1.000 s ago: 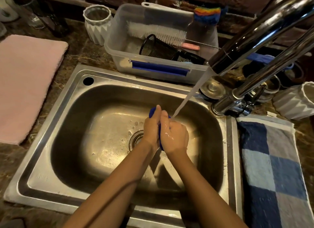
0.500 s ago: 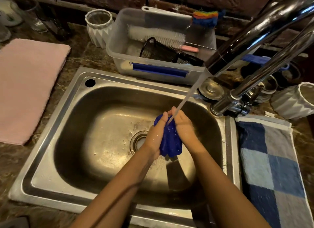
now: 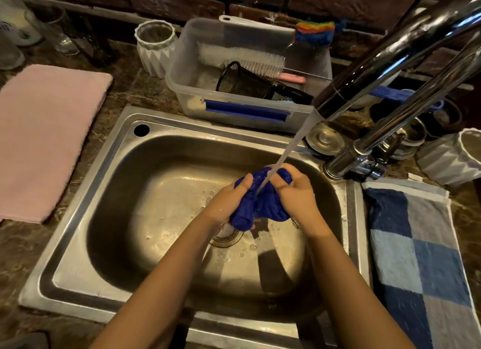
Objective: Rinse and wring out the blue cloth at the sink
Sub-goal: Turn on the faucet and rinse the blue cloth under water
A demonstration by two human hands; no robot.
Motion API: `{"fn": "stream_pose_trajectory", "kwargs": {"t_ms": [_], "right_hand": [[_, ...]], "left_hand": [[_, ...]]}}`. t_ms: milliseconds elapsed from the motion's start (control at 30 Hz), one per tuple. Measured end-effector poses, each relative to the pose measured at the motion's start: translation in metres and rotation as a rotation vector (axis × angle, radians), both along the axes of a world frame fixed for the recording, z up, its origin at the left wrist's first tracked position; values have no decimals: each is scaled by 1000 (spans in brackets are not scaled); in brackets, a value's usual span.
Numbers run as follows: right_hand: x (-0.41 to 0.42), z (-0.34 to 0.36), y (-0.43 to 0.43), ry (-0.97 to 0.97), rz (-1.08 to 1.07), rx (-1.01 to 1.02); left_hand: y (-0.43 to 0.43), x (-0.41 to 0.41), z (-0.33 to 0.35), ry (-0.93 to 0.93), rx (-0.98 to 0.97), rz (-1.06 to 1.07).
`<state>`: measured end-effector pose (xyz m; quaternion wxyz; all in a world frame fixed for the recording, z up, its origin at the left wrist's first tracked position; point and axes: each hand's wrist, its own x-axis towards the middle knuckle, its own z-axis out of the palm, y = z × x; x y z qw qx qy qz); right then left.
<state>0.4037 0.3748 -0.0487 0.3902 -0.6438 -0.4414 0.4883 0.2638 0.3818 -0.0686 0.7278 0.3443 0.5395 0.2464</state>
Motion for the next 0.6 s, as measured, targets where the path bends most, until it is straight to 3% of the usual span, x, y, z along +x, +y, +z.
{"fn": "stream_pose_trajectory", "kwargs": {"t_ms": [167, 267, 500, 600], "right_hand": [[-10, -2, 5, 44, -109, -71], [-16, -2, -1, -87, -137, -37], [-40, 1, -15, -178, -262, -29], [-43, -1, -9, -227, -344, -32]], "left_hand": [[-1, -1, 1, -175, -142, 119], [-2, 7, 5, -313, -269, 268], [-9, 35, 4, -225, -255, 419], [-10, 39, 1, -147, -152, 425]]}}
